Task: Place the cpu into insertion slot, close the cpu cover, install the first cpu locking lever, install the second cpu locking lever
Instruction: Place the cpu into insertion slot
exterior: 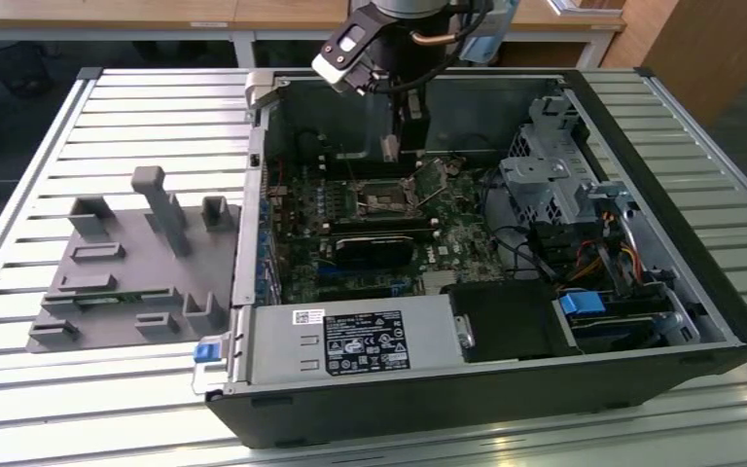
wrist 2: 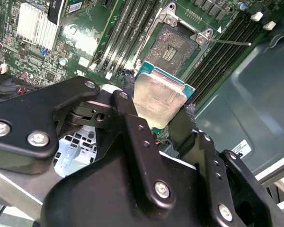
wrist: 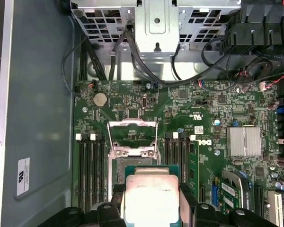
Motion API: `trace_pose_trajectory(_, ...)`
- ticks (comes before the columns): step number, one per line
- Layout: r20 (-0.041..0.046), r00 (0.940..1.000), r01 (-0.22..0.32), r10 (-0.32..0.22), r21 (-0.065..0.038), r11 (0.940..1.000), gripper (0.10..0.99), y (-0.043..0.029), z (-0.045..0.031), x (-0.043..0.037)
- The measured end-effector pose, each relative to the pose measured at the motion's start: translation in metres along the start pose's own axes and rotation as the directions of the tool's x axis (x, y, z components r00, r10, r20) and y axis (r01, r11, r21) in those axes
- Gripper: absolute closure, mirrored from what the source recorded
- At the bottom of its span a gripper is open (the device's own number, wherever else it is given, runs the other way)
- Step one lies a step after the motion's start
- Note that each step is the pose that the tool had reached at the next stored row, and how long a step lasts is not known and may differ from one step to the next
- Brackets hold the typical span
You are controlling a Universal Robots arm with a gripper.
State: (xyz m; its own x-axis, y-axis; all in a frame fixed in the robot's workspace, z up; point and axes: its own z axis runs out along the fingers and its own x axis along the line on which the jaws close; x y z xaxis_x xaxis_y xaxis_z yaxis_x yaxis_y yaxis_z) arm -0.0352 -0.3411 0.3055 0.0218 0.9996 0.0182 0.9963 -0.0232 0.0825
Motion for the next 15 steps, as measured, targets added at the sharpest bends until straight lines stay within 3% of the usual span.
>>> trace_pose_trajectory(6, 0.0080, 1.0000, 0.001, -0.001, -0.005, 1.0000, 0.549, -0.0006, 0.0070, 0.0011)
trace_pose_trajectory(15, 0.0022, 0.9975, 0.071, -0.071, -0.004, 0.9975, 0.549, -0.0024, 0.0190, 0.0025)
